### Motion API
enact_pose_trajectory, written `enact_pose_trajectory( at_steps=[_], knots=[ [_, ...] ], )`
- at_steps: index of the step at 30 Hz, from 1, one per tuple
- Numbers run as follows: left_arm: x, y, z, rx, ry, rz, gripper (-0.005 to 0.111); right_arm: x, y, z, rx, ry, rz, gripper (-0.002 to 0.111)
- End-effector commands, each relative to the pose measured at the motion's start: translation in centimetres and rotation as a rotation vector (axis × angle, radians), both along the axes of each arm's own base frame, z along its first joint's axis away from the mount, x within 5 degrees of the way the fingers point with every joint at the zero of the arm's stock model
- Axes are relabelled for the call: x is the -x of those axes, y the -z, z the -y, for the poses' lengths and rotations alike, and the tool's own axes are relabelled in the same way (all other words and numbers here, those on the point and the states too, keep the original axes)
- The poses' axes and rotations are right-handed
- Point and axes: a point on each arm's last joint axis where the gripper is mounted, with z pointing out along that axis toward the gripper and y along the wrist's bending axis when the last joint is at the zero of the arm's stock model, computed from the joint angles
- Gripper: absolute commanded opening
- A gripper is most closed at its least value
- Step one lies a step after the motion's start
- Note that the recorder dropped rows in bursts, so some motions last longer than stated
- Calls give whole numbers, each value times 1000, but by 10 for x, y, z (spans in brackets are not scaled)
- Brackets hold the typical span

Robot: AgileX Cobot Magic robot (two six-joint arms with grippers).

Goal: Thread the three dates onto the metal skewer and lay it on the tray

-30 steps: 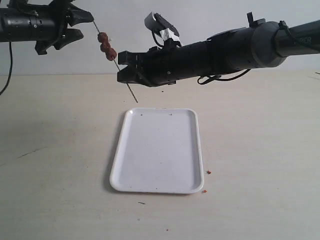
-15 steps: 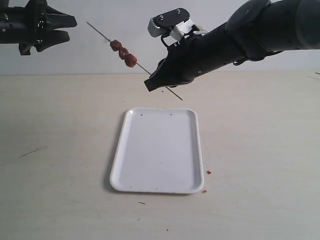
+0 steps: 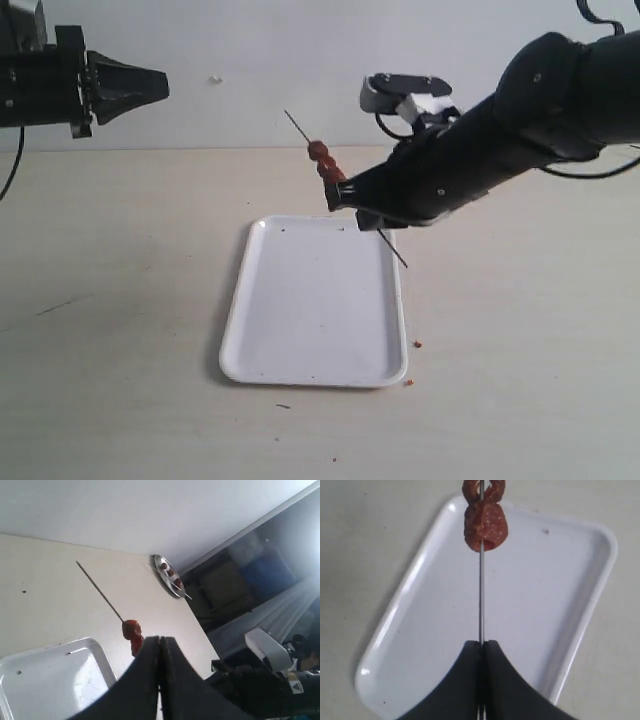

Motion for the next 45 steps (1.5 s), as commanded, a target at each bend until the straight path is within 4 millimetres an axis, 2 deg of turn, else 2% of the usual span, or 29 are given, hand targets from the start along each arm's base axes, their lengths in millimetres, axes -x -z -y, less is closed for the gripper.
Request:
enact_pose_trajectory(
  at_steps=[1, 4, 7, 11, 15, 18, 19, 20, 21, 23, 26, 28, 31, 35, 39, 41, 45],
  knots=[
    [16, 23, 1, 23, -28, 4, 0, 22, 27, -3, -116, 234, -114, 0],
    [26, 36, 1, -3, -20, 9, 0, 35, 41, -12, -168, 325, -135, 0],
    [34, 45, 2, -21, -13, 12, 0, 45, 50, -32, -199, 358, -143, 0],
    [35, 47, 2, -20, -13, 4, 0, 51, 64, -54, -220, 428, -138, 0],
    [37, 49, 2, -20, -13, -4, 0, 53, 83, -63, -197, 479, -121, 1],
    [40, 50, 2, -32, -9, 15, 0, 52, 90, -64, -177, 487, -117, 12],
    [40, 47, 2, -33, -9, 25, 0, 52, 92, -63, -174, 493, -117, 22],
    [40, 46, 2, -34, -8, 30, 0, 52, 92, -63, -177, 498, -119, 27],
    [41, 41, 2, -43, -6, 60, 0, 52, 92, -63, -180, 505, -120, 40],
    [42, 38, 2, -53, -3, 87, 0, 52, 90, -63, -181, 501, -115, 50],
    [47, 31, 3, -77, 4, 152, 0, 52, 81, -63, -186, 475, -86, 62],
    [52, 24, 3, -83, 5, 176, 0, 52, 74, -63, -189, 455, -68, 66],
    [65, 11, 4, -93, 7, 220, 0, 53, 60, -64, -194, 407, -35, 66],
    [80, -4, 4, -135, -17, 266, 0, 54, 58, -64, -177, 365, -25, 66],
    [105, -19, 5, -172, -21, 343, 0, 53, 53, -63, -169, 361, 14, 66],
    [120, -27, 1, -263, -96, 359, 0, 51, 35, -59, -133, 305, 130, 63],
    [155, -45, -19, -508, -390, 346, 0, 60, -29, -49, -38, 111, 416, 50]
  ],
)
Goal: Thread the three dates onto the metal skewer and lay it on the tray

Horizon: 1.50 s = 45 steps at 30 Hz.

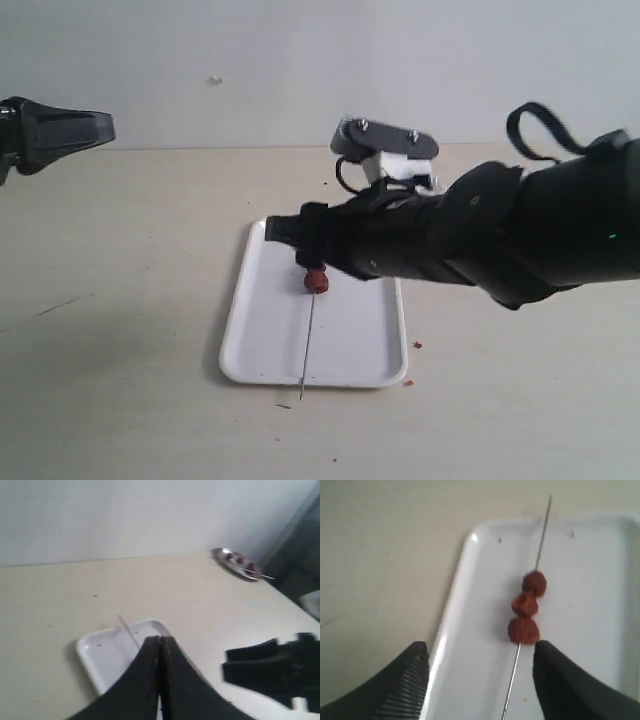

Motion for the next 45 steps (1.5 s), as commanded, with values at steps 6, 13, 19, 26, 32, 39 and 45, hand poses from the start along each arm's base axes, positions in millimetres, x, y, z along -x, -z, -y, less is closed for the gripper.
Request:
enact_pose_trajectory(
  at_steps=[6, 13, 19, 26, 32, 39, 45],
  knots=[
    [109, -36, -18, -156, -351, 235, 0, 61, -114, 47, 191, -174, 489, 3],
    [205, -30, -41, -72, -730, 472, 0, 125, -145, 97, 255, -135, 741, 0],
    [238, -28, -40, 6, -745, 629, 0, 151, -157, 114, 212, -111, 827, 0],
    [243, -26, -36, 23, -712, 657, 0, 163, -167, 123, 180, -89, 885, 0],
    [243, -26, -36, 23, -712, 657, 0, 164, -168, 123, 182, -90, 889, 0],
    [243, -26, -38, -20, -732, 674, 0, 164, -168, 123, 182, -90, 889, 0],
    [244, -26, -34, -3, -688, 677, 0, 164, -168, 123, 183, -90, 889, 0]
  ],
)
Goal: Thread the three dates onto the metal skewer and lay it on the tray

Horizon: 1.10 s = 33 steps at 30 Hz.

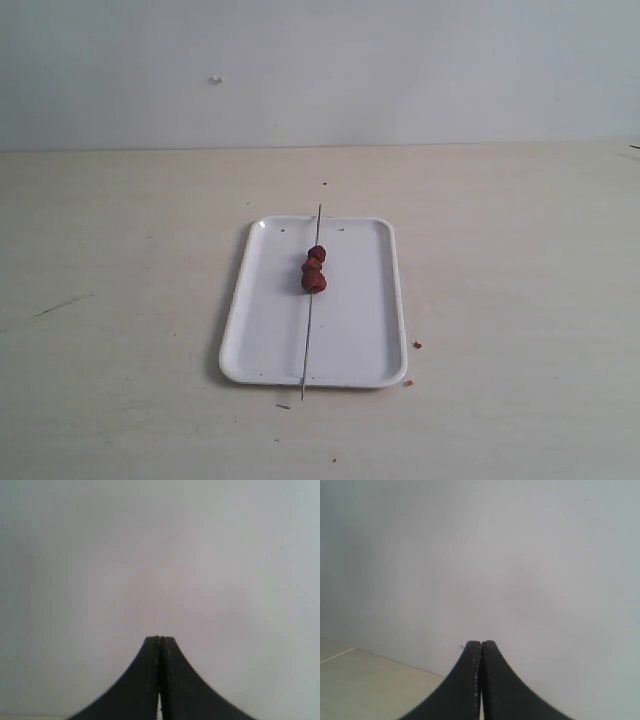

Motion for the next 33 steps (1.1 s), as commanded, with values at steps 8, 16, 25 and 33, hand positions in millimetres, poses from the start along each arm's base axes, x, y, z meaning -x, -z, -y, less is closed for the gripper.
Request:
enact_pose_trajectory(
  at_steps=[8, 16, 25, 33],
  knots=[
    [-4, 14, -5, 21, -55, -121, 0, 1, 1, 0, 18, 2, 11, 0],
    [-18, 69, -20, -7, -214, -338, 0, 1, 1, 0, 20, 2, 12, 0],
    [-19, 102, -20, -16, -218, -525, 0, 1, 1, 0, 20, 2, 12, 0],
    [-19, 101, -20, -16, -218, -523, 0, 1, 1, 0, 18, 2, 11, 0]
  ],
)
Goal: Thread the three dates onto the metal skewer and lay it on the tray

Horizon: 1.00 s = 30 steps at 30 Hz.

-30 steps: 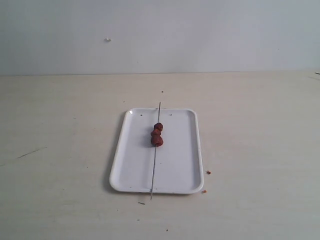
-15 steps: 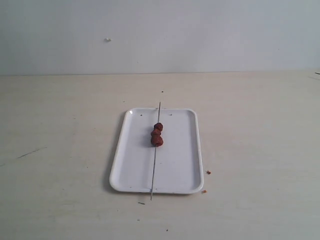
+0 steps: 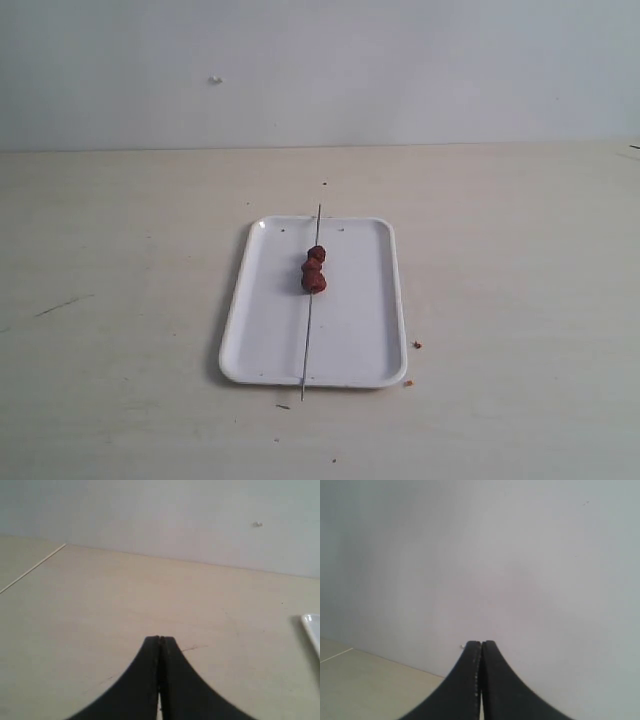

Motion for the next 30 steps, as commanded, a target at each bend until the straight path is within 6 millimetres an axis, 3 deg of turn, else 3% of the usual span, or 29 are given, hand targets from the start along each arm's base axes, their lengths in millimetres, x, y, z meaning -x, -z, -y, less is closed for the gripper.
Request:
enact_pose_trajectory(
  at_steps=[1, 16, 20, 25, 30],
  knots=[
    [0, 0, 0, 6, -4, -1, 0, 1, 1, 0, 13, 0, 4, 0],
    [0, 0, 0, 6, -4, -1, 0, 0, 0, 1, 72, 18, 47, 0],
    [0, 0, 0, 6, -4, -1, 0, 6, 7, 25, 98, 113, 26, 0],
    [0, 0, 0, 6, -4, -1, 0, 36, 27, 66, 23, 389, 40, 0],
    [0, 0, 0, 6, -4, -1, 0, 55, 41, 77, 56, 522, 97, 0]
  ],
)
